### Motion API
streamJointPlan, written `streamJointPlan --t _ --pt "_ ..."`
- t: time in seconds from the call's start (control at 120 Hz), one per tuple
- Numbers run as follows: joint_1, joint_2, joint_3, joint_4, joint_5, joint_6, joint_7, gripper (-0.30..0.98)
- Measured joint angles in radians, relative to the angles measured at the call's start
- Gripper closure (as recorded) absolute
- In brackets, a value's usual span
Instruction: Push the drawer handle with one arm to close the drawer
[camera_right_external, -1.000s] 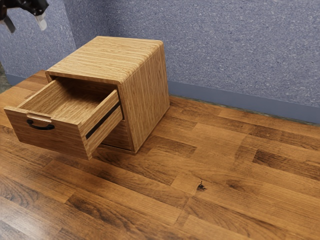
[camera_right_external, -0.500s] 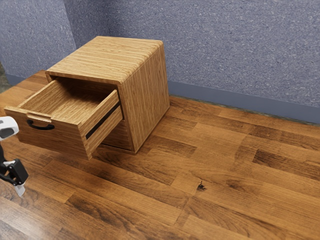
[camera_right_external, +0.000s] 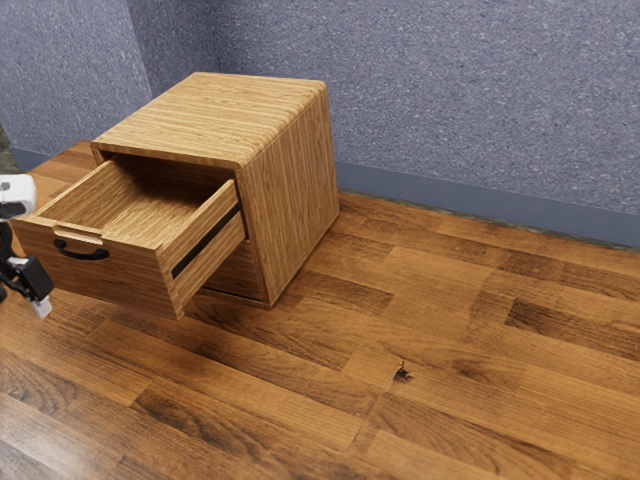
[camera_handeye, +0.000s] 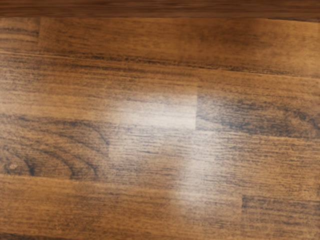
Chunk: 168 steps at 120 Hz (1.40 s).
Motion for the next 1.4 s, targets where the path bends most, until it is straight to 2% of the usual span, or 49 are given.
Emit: streamJointPlan --t 0.183,0.275,0.383,0.633,1.117,1.4 --pt "-0.003 0.011 0.0 0.013 -0.008 0.015 0.045 0.5" --pt "-0.012 0.033 0.004 0.036 -0.01 0.019 0.061 0.62" --pt "-0.035 0.079 0.014 0.075 -0.014 0.023 0.078 0.7" --pt "-0.065 0.179 0.018 0.151 -0.04 0.041 0.105 0.76" --pt "-0.071 0.272 0.037 0.188 -0.049 0.157 0.117 0.78" --pt "-0.149 0.374 0.112 0.247 -0.053 0.242 0.119 0.78"
